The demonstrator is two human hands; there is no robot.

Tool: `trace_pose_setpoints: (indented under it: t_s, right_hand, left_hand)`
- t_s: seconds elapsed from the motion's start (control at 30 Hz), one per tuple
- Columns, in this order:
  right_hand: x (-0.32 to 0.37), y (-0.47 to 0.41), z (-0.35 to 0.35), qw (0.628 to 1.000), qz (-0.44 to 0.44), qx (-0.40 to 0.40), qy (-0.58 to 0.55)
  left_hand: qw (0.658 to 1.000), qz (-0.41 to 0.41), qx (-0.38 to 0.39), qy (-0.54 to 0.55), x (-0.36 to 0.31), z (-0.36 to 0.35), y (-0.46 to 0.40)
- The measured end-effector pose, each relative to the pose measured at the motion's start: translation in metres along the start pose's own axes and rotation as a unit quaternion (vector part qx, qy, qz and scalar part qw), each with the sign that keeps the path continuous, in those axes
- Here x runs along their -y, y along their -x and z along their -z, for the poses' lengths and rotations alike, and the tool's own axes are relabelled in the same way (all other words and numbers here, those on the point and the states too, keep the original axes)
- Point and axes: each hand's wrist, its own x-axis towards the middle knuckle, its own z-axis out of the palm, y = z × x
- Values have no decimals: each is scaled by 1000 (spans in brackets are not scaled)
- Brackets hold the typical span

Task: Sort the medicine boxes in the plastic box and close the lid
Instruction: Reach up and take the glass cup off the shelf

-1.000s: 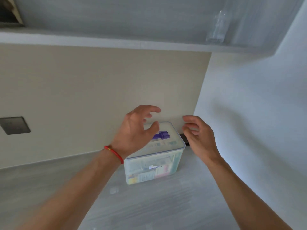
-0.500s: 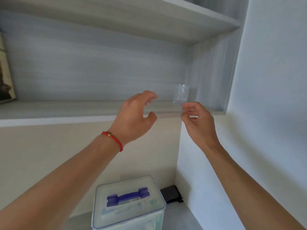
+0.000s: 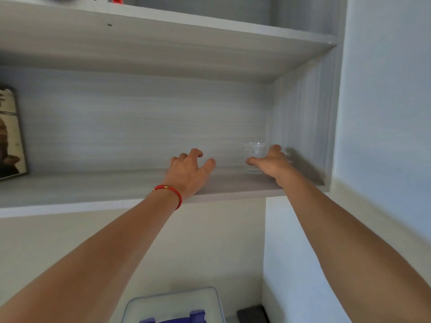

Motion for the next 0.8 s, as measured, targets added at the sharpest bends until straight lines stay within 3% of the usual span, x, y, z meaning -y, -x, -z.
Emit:
trace_pose_setpoints:
  t_s: [0.27, 0.5, 0.7, 0.8]
  right_hand:
    - [-18, -60, -18, 999, -5, 27, -43]
    - [-2, -10, -8, 993, 72, 31, -91]
    - [51, 77, -1, 951, 211, 158, -159]
    - [70, 125, -9, 914, 260, 247, -189]
  left_hand:
    - [997, 24, -20, 64, 5, 2, -3]
    - [992, 16, -17, 124, 4, 12, 6]
    - [955, -7, 10, 296, -5, 37, 33]
    - [936, -76, 28, 343, -1, 60, 68]
